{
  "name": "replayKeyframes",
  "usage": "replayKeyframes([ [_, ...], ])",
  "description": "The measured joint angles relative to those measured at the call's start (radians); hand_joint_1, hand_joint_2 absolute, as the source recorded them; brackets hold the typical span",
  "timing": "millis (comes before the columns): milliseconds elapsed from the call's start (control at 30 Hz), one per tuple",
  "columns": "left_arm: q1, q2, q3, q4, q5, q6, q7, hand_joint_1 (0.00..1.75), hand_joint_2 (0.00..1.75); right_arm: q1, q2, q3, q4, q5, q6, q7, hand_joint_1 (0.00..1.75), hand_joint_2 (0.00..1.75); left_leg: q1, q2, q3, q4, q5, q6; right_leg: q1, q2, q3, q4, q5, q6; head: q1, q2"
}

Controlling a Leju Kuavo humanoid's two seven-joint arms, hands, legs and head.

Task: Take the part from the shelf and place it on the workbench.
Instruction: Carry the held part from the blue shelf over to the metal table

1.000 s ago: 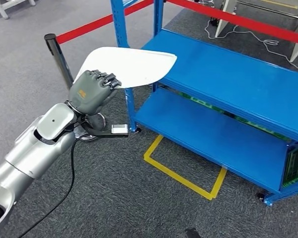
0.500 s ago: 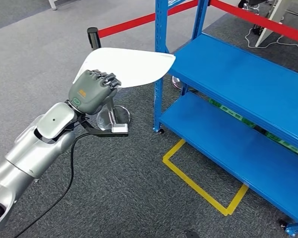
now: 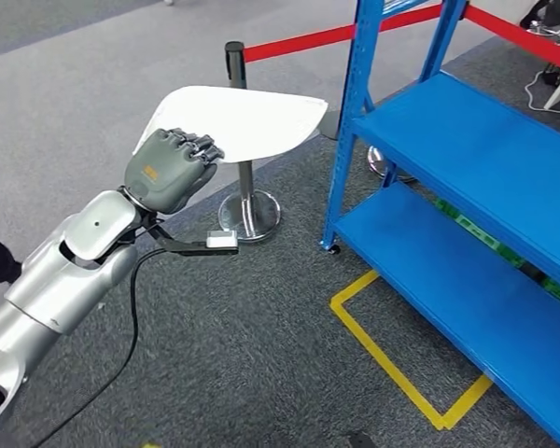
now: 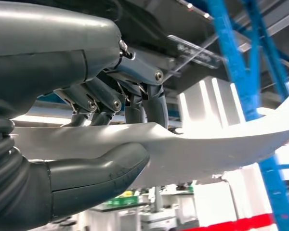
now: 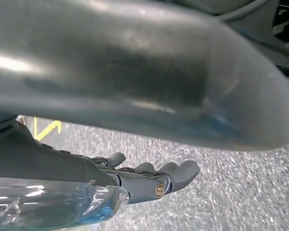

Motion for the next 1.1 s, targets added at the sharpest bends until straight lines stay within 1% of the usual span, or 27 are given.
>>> replayKeyframes([
  [33, 0.0, 0.0, 0.0, 0.0, 0.0, 0.0, 0.0, 1.75, 1.75, 0.0, 0.0, 0.0, 0.0, 0.0, 0.0, 0.0, 0.0, 0.0, -0.002, -0.013, -0.003, -0.002, 0.002, 0.008, 0.0, -0.011, 0.002, -0.001, 0.0, 0.004, 0.0, 0.0],
  [67, 0.0, 0.0, 0.0, 0.0, 0.0, 0.0, 0.0, 1.75, 1.75, 0.0, 0.0, 0.0, 0.0, 0.001, 0.0, 0.0, 0.0, 0.0, -0.001, -0.024, -0.004, -0.004, 0.004, 0.014, -0.003, -0.011, 0.002, 0.001, -0.003, 0.01, 0.0, 0.0],
  [100, 0.0, 0.001, 0.001, 0.0, 0.0, 0.0, 0.0, 1.75, 1.75, 0.0, 0.0, 0.001, 0.0, 0.001, 0.0, 0.0, 0.0, 0.0, 0.001, -0.036, -0.004, -0.006, 0.007, 0.02, -0.006, 0.004, -0.003, 0.012, -0.013, 0.015, 0.0, 0.0],
  [133, -0.001, 0.001, 0.001, 0.0, 0.0, 0.0, 0.0, 1.75, 1.75, 0.0, 0.0, 0.001, 0.0, 0.001, 0.0, 0.0, 0.0, 0.0, 0.004, -0.047, -0.004, -0.008, 0.009, 0.026, -0.008, 0.027, -0.015, 0.042, -0.033, 0.02, 0.002, 0.0],
  [200, -0.001, -0.001, 0.0, 0.0, 0.0, -0.001, 0.0, 1.75, 1.75, 0.002, 0.0, 0.001, 0.0, 0.002, 0.0, 0.0, 0.0, 0.0, 0.007, -0.069, -0.003, -0.009, 0.011, 0.032, -0.01, 0.078, -0.07, 0.164, -0.095, 0.024, 0.007, 0.0],
  [233, 0.0, -0.002, -0.001, 0.0, 0.0, -0.001, 0.0, 1.75, 1.75, 0.003, 0.0, 0.001, 0.0, 0.002, 0.0, 0.0, 0.0, 0.0, 0.007, -0.08, -0.003, -0.009, 0.011, 0.033, -0.01, 0.087, -0.103, 0.233, -0.123, 0.025, 0.009, 0.0],
  [267, 0.003, -0.002, -0.002, 0.0, 0.0, -0.001, 0.0, 1.75, 1.75, 0.004, 0.0, 0.001, 0.0, 0.002, 0.0, 0.0, 0.0, 0.0, 0.007, -0.093, -0.004, -0.009, 0.011, 0.033, -0.01, 0.091, -0.128, 0.282, -0.136, 0.025, 0.01, 0.0],
  [300, 0.004, -0.001, -0.003, 0.0, 0.0, -0.001, 0.0, 1.75, 1.75, 0.005, 0.0, 0.001, 0.0, 0.002, 0.0, 0.0, 0.0, 0.0, 0.007, -0.107, -0.004, -0.008, 0.012, 0.033, -0.01, 0.093, -0.138, 0.295, -0.13, 0.025, 0.011, 0.0],
  [333, 0.006, -0.001, -0.003, 0.0, 0.0, -0.001, 0.0, 1.75, 1.75, 0.005, 0.0, 0.001, 0.0, 0.002, 0.0, 0.0, 0.0, 0.0, 0.008, -0.12, -0.004, -0.007, 0.012, 0.032, -0.011, 0.095, -0.126, 0.265, -0.105, 0.024, 0.011, 0.0],
  [367, 0.006, -0.001, -0.002, 0.0, 0.0, -0.001, 0.0, 1.75, 1.75, 0.005, 0.0, 0.001, 0.0, 0.002, 0.0, 0.0, 0.0, 0.0, 0.01, -0.134, -0.004, -0.005, 0.012, 0.03, -0.012, 0.102, -0.098, 0.202, -0.067, 0.024, 0.011, 0.0],
  [433, 0.004, -0.001, -0.002, 0.0, 0.0, -0.002, 0.0, 1.75, 1.75, 0.003, 0.001, 0.001, 0.001, 0.002, 0.0, 0.0, 0.0, 0.0, 0.013, -0.159, -0.009, 0.003, 0.011, 0.022, -0.022, 0.148, -0.034, 0.071, -0.017, 0.026, 0.011, 0.0],
  [467, 0.003, -0.001, -0.002, 0.0, 0.0, -0.002, 0.0, 1.75, 1.75, 0.002, 0.002, 0.002, 0.001, 0.002, 0.001, 0.0, 0.0, 0.0, 0.013, -0.17, -0.013, 0.006, 0.012, 0.016, -0.025, 0.166, -0.016, 0.034, -0.007, 0.026, 0.011, 0.0],
  [500, 0.003, 0.0, -0.001, 0.0, 0.0, -0.002, 0.0, 1.75, 1.75, 0.002, 0.004, 0.002, 0.001, 0.002, 0.001, 0.0, 0.0, 0.0, 0.014, -0.18, -0.018, 0.007, 0.015, 0.01, -0.027, 0.178, -0.009, 0.021, -0.008, 0.023, 0.01, 0.0],
  [567, 0.004, 0.004, -0.001, 0.001, 0.0, -0.002, 0.0, 1.75, 1.75, 0.002, 0.005, 0.002, 0.002, 0.003, 0.001, 0.001, 0.0, 0.0, 0.018, -0.196, -0.024, 0.003, 0.022, -0.001, -0.023, 0.161, -0.009, 0.02, -0.004, 0.01, 0.01, 0.0],
  [600, 0.004, 0.006, -0.001, 0.001, 0.0, -0.001, 0.0, 1.75, 1.75, 0.002, 0.005, 0.002, 0.002, 0.004, 0.001, 0.002, 0.0, 0.0, 0.017, -0.183, -0.028, 0.007, 0.018, -0.006, -0.022, 0.151, -0.009, 0.019, -0.002, 0.003, 0.01, 0.0],
  [633, 0.003, 0.009, 0.0, 0.001, 0.0, -0.001, 0.0, 1.75, 1.75, 0.002, 0.005, 0.002, 0.002, 0.004, 0.001, 0.002, 0.0, 0.0, 0.015, -0.16, -0.038, 0.026, 0.004, -0.009, -0.021, 0.139, -0.008, 0.018, -0.001, -0.005, 0.007, 0.0],
  [700, 0.001, 0.009, 0.0, 0.001, 0.0, -0.001, 0.0, 1.75, 1.75, 0.002, 0.005, 0.004, 0.001, 0.005, 0.001, 0.002, 0.0, 0.0, 0.011, -0.099, -0.086, 0.129, -0.053, -0.015, -0.019, 0.115, -0.008, 0.016, 0.0, -0.015, 0.001, 0.0],
  [767, 0.003, 0.009, -0.001, 0.001, 0.0, -0.001, 0.0, 1.75, 1.75, 0.005, 0.005, 0.006, 0.001, 0.006, 0.001, 0.002, 0.0, 0.0, 0.012, -0.079, -0.151, 0.263, -0.108, -0.017, -0.016, 0.088, -0.009, 0.016, -0.001, -0.019, -0.001, 0.0],
  [800, 0.005, 0.009, -0.001, 0.002, -0.001, -0.002, 0.0, 1.75, 1.75, 0.006, 0.005, 0.006, 0.002, 0.006, 0.001, 0.003, 0.0, 0.0, 0.012, -0.077, -0.167, 0.298, -0.114, -0.017, -0.014, 0.074, -0.009, 0.016, -0.002, -0.019, -0.001, 0.0],
  [833, 0.006, 0.01, -0.001, 0.002, -0.001, -0.002, 0.0, 1.75, 1.75, 0.007, 0.005, 0.007, 0.002, 0.006, 0.001, 0.003, 0.0, 0.0, 0.011, -0.075, -0.163, 0.293, -0.102, -0.015, -0.013, 0.06, -0.009, 0.016, -0.002, -0.02, -0.001, 0.0],
  [867, 0.006, 0.01, -0.001, 0.002, -0.001, -0.002, 0.0, 1.75, 1.75, 0.006, 0.005, 0.007, 0.002, 0.007, 0.001, 0.003, 0.0, 0.0, 0.01, -0.07, -0.138, 0.248, -0.074, -0.012, -0.012, 0.047, -0.008, 0.016, -0.003, -0.019, -0.001, 0.0],
  [933, 0.002, 0.01, 0.0, 0.002, -0.001, -0.002, 0.0, 1.75, 1.75, 0.004, 0.005, 0.008, 0.001, 0.009, 0.001, 0.003, 0.0, 0.0, 0.003, -0.026, -0.057, 0.109, -0.017, -0.003, -0.007, 0.024, -0.006, 0.018, -0.006, -0.016, -0.002, 0.0],
  [967, 0.0, 0.009, 0.001, 0.002, -0.001, -0.002, 0.0, 1.75, 1.75, 0.003, 0.005, 0.008, 0.001, 0.01, 0.001, 0.003, 0.0, 0.0, -0.002, -0.006, -0.027, 0.055, -0.004, 0.002, -0.004, 0.015, -0.006, 0.018, -0.007, -0.012, -0.002, 0.0],
  [1000, -0.002, 0.009, 0.001, 0.002, -0.002, -0.002, 0.0, 1.75, 1.75, 0.003, 0.005, 0.008, 0.001, 0.01, 0.001, 0.003, 0.0, 0.0, -0.005, 0.007, -0.011, 0.024, 0.001, 0.007, -0.001, 0.004, -0.006, 0.019, -0.009, -0.008, -0.002, 0.0],
  [1033, -0.003, 0.009, 0.001, 0.002, -0.002, -0.002, 0.0, 1.75, 1.75, 0.003, 0.005, 0.009, 0.001, 0.011, 0.002, 0.004, 0.0, 0.0, -0.008, 0.004, -0.008, 0.011, -0.001, 0.011, 0.001, -0.007, -0.005, 0.018, -0.01, -0.004, -0.003, 0.0],
  [1067, -0.003, 0.011, 0.0, 0.002, -0.003, -0.001, 0.0, 1.75, 1.75, 0.003, 0.005, 0.009, 0.001, 0.012, 0.002, 0.004, 0.0, 0.0, -0.008, -0.009, -0.01, 0.009, 0.001, 0.017, 0.0, -0.017, -0.003, 0.016, -0.01, 0.0, -0.002, 0.0],
  [1100, -0.003, 0.014, 0.001, 0.002, -0.003, -0.001, 0.0, 1.75, 1.75, 0.002, 0.005, 0.01, 0.001, 0.012, 0.003, 0.004, 0.0, 0.0, -0.006, -0.02, -0.009, 0.006, 0.004, 0.022, -0.001, -0.012, -0.003, 0.019, -0.014, 0.005, -0.002, 0.0],
])
